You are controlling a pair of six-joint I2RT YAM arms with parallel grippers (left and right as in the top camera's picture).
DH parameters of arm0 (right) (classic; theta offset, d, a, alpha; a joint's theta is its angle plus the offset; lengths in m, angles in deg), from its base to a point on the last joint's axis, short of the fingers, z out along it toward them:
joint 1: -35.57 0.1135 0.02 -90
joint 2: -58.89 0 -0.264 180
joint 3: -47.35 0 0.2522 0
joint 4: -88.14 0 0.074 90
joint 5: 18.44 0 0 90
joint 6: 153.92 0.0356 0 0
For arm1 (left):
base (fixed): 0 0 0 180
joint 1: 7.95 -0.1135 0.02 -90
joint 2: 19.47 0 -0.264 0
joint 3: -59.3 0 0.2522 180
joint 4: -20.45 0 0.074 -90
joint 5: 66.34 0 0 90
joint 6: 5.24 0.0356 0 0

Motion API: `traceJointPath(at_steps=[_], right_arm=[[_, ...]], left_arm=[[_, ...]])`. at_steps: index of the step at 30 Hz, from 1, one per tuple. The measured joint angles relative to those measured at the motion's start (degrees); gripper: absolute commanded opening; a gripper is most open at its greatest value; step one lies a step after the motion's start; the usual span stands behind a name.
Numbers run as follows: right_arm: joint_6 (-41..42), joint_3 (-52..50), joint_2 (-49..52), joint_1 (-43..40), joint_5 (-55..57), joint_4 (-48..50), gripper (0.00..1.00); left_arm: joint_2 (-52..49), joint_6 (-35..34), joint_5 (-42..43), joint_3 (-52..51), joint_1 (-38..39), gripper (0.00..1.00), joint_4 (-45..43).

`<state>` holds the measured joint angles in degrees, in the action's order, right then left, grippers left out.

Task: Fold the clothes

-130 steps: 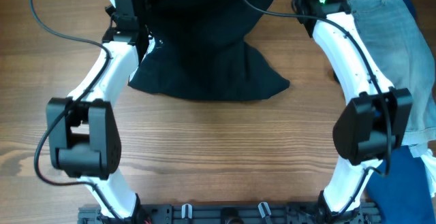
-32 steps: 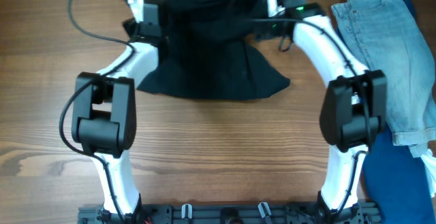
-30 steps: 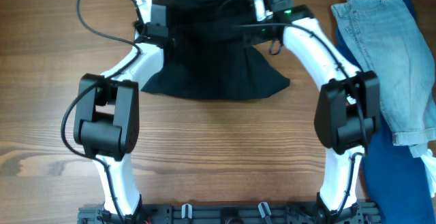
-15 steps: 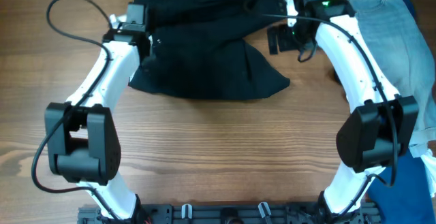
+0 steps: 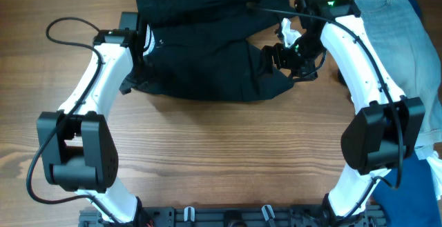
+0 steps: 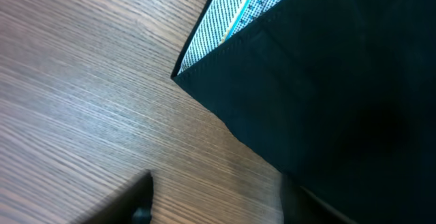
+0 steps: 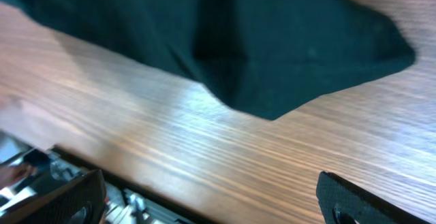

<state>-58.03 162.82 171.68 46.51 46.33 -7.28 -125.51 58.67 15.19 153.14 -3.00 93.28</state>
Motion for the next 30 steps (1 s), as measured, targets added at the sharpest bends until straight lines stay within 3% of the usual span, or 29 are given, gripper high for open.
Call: traceJointPath(at_steps=[1, 3, 5, 6, 9, 12, 20, 22, 30], right_arm=[[-0.13, 0.0, 0.0, 0.0, -1.07, -0.61, 1.0], [-0.15, 0.0, 0.0, 0.04, -2.38, -1.18, 1.0], [-0.15, 0.0, 0.0, 0.04, -3.26, -1.51, 1.0], [-0.15, 0.0, 0.0, 0.04, -3.32, -1.49, 1.0], [-0.15, -0.02, 0.0, 0.04, -3.76, -1.51, 1.0], [-0.35, -2.78, -0.09, 0.04, -6.08, -0.57, 1.0], [-1.68, -15.69, -0.09, 0.04, -10.32, 5.29, 0.99], [-1.68, -18.25, -0.09, 0.04, -11.93, 6.97, 1.0], [1.68, -21.11, 0.26, -0.02, -13.84, 16.61, 1.0]], left_arm=[[0.0, -0.31, 0.26, -0.7, 0.0, 0.45, -0.2], [0.0, -1.14, 0.74, -2.19, 0.0, 0.49, -0.76], [0.0, -2.19, 1.09, -3.98, -0.22, 0.72, -3.41], [0.0, -2.4, 1.11, -4.74, -0.44, 0.77, -4.63], [0.0, -3.65, 1.68, -8.24, -1.79, 0.78, -8.37], [-0.26, -3.87, 2.23, -10.14, -2.8, 0.9, -9.18], [-1.77, -4.26, 5.4, -10.4, -2.82, 0.88, -13.77], [-1.77, -4.26, 6.49, -10.4, -2.82, 0.94, -14.16], [-1.77, -4.46, 8.41, -10.4, -2.82, 0.95, -14.8]])
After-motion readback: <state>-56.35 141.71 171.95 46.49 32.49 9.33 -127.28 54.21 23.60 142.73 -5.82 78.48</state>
